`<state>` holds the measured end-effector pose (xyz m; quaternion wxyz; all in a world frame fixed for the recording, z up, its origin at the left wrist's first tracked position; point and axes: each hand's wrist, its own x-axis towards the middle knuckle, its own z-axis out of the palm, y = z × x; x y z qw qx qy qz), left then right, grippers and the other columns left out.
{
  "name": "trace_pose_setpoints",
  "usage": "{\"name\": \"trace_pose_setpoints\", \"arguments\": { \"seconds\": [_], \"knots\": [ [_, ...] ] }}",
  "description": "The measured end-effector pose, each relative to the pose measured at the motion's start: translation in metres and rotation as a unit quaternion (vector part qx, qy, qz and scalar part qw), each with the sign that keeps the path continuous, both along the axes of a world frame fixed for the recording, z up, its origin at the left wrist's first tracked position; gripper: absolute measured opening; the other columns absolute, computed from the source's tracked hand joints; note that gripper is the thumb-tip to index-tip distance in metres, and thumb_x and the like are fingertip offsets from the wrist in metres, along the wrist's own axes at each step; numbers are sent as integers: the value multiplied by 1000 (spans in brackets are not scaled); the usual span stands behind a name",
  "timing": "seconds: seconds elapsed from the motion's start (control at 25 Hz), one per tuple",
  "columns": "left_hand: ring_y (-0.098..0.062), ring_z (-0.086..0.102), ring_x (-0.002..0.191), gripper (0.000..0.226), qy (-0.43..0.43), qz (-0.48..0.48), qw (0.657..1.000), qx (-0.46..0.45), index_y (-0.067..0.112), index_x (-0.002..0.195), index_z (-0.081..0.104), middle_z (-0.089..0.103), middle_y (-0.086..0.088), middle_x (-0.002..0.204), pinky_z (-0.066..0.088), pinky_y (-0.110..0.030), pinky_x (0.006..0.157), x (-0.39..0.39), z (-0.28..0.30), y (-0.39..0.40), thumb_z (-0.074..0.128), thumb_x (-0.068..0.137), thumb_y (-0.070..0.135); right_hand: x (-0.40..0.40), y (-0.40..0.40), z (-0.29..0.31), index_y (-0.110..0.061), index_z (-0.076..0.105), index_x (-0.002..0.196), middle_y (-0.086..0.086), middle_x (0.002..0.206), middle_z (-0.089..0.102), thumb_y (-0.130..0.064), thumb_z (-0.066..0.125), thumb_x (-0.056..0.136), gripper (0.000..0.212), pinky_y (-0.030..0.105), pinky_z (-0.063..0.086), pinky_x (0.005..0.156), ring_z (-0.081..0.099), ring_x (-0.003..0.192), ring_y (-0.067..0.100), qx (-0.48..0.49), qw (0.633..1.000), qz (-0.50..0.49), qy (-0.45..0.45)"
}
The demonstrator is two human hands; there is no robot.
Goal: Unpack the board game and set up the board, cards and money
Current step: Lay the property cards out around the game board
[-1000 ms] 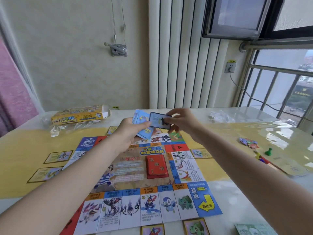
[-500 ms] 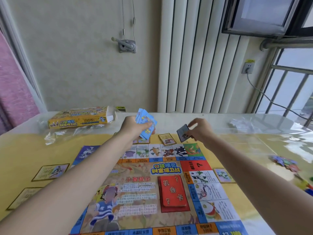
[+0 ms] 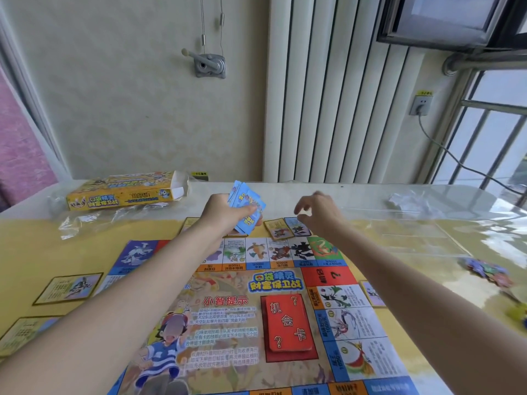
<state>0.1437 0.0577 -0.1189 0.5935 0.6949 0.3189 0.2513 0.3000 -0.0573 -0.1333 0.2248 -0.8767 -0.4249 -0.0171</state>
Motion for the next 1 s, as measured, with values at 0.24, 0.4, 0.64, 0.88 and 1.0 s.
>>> {"name": "trace_pose_setpoints", "arguments": {
  "seconds": [0.24, 0.4, 0.64, 0.88, 1.0],
  "knots": [
    [-32, 67, 93, 5, -2, 4, 1000, 2, 9, 87, 63, 69, -18, 99, 53, -45, 89, -5, -4, -1, 67, 85, 11, -17, 13, -4, -29, 60, 115, -6, 128, 54, -34, 58, 88, 27, 38, 27, 91, 29, 122, 24, -120, 985, 120, -6],
    [-25, 63, 82, 8, 10, 15, 1000, 17, 8, 91, 62, 66, -12, 92, 51, -33, 74, -7, -9, -3, 66, 85, 13, -22, 27, -5, -28, 61, 114, -2, 125, 55, -36, 57, 88, 27, 40, 29, 93, 30, 122, 25, -113, 988, 106, 9],
    [-20, 62, 74, 6, 4, 10, 1000, 11, 11, 83, 61, 65, -8, 86, 52, -33, 72, -8, -12, -3, 66, 85, 13, 9, 4, 2, -23, 63, 111, -1, 120, 59, -23, 54, 92, 21, 43, 34, 98, 36, 120, 28, -67, 997, 26, 13],
    [-23, 63, 78, 11, 7, 4, 1000, 2, 15, 78, 59, 64, -5, 80, 53, -35, 74, -5, -18, -5, 66, 85, 13, 8, 5, -8, -24, 62, 112, 1, 124, 57, -17, 57, 89, 24, 44, 36, 98, 40, 117, 26, -132, 989, 63, 1],
    [-23, 64, 77, 8, 3, -2, 1000, -29, 15, 81, 60, 66, -6, 84, 53, -37, 77, -4, -18, -8, 68, 84, 14, 1, 1, 6, -16, 64, 110, 3, 119, 61, -10, 53, 91, 23, 31, 41, 90, 49, 112, 23, -20, 999, 48, -4]
  ]
}}
